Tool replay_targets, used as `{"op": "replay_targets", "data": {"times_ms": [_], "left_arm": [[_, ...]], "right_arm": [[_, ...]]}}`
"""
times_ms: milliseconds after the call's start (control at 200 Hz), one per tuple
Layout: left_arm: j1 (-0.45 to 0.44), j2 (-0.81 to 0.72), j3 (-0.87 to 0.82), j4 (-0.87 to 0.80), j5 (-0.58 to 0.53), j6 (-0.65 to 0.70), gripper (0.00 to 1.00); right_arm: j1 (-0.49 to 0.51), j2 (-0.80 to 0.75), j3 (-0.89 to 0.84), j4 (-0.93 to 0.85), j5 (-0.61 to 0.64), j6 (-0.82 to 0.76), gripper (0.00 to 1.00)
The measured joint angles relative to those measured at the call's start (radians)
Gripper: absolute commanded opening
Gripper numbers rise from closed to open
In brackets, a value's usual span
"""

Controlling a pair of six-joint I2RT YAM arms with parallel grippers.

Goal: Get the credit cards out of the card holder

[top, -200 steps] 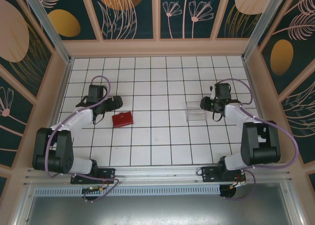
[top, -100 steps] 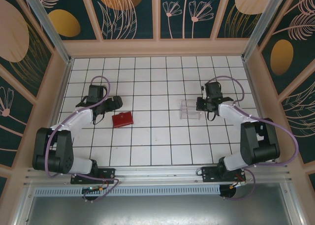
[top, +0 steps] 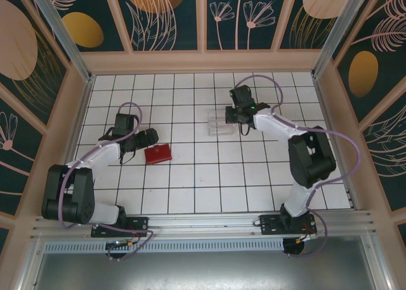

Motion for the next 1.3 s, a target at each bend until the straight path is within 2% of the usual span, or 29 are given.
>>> {"op": "replay_targets", "data": {"times_ms": [260,616,966,1301], "left_arm": [[-0.013,0.001,-0.034,-0.001,0.053,-0.009,0.77],[-0.034,0.054,-0.034,0.000,0.093,-0.011,0.74],[-0.074,0.073,-0.032,0.004,0.099,-0.011,0.72],[-0.133,0.077,-0.027,-0.008,0.103,-0.011,0.73]], "right_arm": [[0.049,0.190,0.212,-0.031,0.031,0.019,0.05],[0.064,0.259,0.263,-0.089,0.040,0.086,0.06],[0.079,0.257,0.255,-0.109,0.069,0.158,0.25],[0.079,0.158,0.169,-0.113,0.071,0.183,0.34]]}}
